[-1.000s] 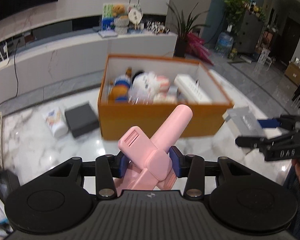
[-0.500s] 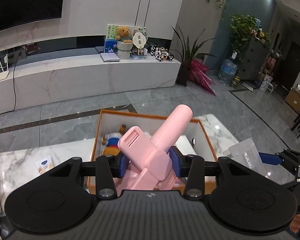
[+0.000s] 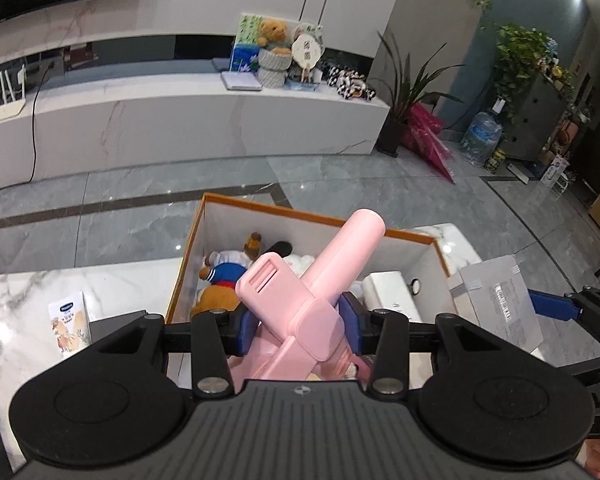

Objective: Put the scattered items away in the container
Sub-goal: 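Lift the selfie stick and grey packet and carry them over the orange box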

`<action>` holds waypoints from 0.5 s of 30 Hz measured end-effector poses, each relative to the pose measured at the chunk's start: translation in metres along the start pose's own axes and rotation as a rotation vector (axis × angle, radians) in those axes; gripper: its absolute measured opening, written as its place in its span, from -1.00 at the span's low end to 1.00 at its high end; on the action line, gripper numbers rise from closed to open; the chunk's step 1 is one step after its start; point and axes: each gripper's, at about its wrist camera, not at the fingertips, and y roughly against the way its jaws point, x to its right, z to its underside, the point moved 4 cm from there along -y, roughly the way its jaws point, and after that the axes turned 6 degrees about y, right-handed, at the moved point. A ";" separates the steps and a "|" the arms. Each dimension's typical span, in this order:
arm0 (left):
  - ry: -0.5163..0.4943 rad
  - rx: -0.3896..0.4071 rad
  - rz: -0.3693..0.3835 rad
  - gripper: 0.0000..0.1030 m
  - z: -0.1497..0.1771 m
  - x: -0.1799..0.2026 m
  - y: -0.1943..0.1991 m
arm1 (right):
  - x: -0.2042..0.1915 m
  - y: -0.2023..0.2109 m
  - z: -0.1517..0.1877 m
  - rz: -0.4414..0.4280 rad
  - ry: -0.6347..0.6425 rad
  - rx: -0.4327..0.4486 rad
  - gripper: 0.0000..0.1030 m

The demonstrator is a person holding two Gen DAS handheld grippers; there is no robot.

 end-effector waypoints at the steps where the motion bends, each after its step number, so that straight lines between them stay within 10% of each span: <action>1: 0.005 -0.005 -0.004 -0.03 0.000 -0.002 -0.004 | 0.000 -0.005 0.000 -0.001 0.000 -0.007 0.67; 15: 0.147 -0.044 -0.042 -0.03 -0.014 -0.036 -0.050 | 0.005 -0.066 -0.012 0.009 0.024 -0.077 0.67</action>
